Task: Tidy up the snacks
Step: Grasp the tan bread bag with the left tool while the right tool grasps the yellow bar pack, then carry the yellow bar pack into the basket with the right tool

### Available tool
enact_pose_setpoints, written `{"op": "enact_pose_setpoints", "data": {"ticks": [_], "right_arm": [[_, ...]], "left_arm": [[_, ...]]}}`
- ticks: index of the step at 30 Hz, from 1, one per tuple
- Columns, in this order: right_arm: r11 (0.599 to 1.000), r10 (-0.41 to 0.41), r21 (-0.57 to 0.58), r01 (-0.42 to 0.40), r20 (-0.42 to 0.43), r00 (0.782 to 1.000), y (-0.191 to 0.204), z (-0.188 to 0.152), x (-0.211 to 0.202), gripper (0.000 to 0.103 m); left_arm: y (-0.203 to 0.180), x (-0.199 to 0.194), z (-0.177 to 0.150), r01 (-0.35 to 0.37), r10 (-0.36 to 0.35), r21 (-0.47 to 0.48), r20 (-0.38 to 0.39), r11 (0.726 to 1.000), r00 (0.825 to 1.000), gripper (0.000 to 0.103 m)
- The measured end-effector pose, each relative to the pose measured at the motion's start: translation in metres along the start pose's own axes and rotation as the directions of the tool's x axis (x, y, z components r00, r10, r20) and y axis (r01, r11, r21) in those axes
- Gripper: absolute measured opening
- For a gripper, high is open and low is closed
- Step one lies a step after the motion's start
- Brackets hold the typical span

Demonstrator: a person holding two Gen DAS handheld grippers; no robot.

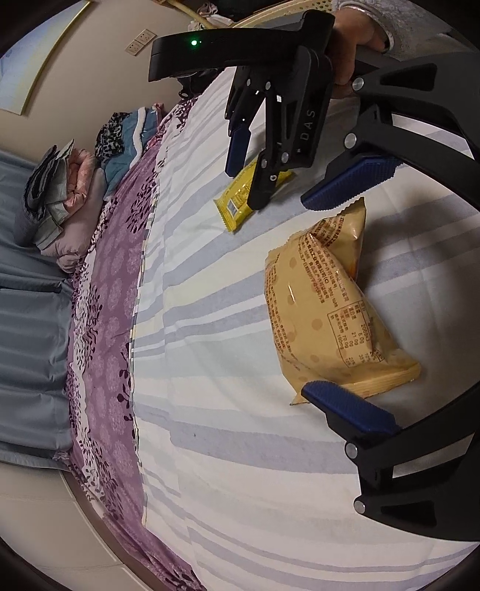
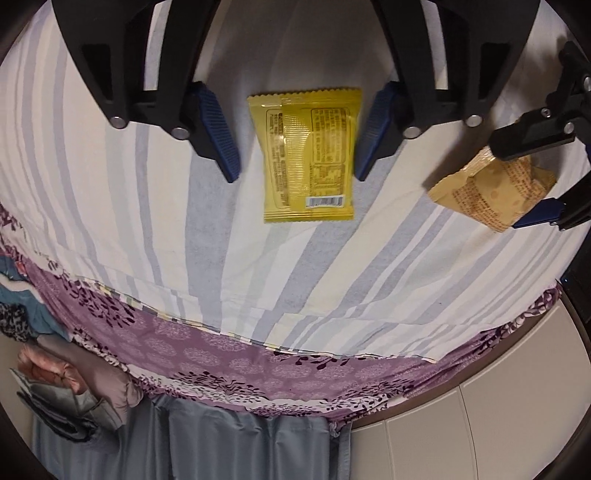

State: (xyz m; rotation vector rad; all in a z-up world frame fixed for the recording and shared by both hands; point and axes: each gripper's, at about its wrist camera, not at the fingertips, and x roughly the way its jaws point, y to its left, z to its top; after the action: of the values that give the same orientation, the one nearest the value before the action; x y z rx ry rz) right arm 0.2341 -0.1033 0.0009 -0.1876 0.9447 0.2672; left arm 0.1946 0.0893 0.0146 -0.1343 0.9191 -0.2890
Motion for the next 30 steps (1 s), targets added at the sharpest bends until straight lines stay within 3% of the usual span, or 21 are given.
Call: {"op": "enact_pose_setpoints", "data": {"ticks": [3, 14, 16, 24, 30], "right_arm": [[1.0, 0.006, 0.017, -0.006, 0.008, 1.0, -0.006, -0.004, -0.005, 0.047], [0.996, 0.042, 0.072, -0.045, 0.044, 0.998, -0.01, -0.028, -0.041, 0.047], [0.995, 0.049, 0.08, -0.053, 0.053, 0.997, -0.01, -0.032, -0.05, 0.047], [0.992, 0.075, 0.1, -0.083, 0.086, 0.993, -0.008, -0.052, -0.086, 0.047], [0.985, 0.103, 0.127, -0.116, 0.1, 0.99, -0.01, -0.071, -0.109, 0.047]], "left_arm": [[-0.001, -0.005, -0.004, 0.001, -0.001, 0.008, -0.005, 1.0, 1.0, 0.095], [-0.015, -0.035, -0.038, -0.014, 0.013, -0.029, -0.036, 0.999, 0.999, 0.096], [-0.02, -0.042, -0.045, -0.004, 0.002, -0.053, -0.036, 0.999, 0.999, 0.1], [-0.041, -0.065, -0.072, 0.054, -0.06, -0.119, -0.052, 0.991, 0.997, 0.1], [-0.058, -0.081, -0.092, 0.062, -0.067, -0.081, -0.07, 0.995, 0.995, 0.1]]}}
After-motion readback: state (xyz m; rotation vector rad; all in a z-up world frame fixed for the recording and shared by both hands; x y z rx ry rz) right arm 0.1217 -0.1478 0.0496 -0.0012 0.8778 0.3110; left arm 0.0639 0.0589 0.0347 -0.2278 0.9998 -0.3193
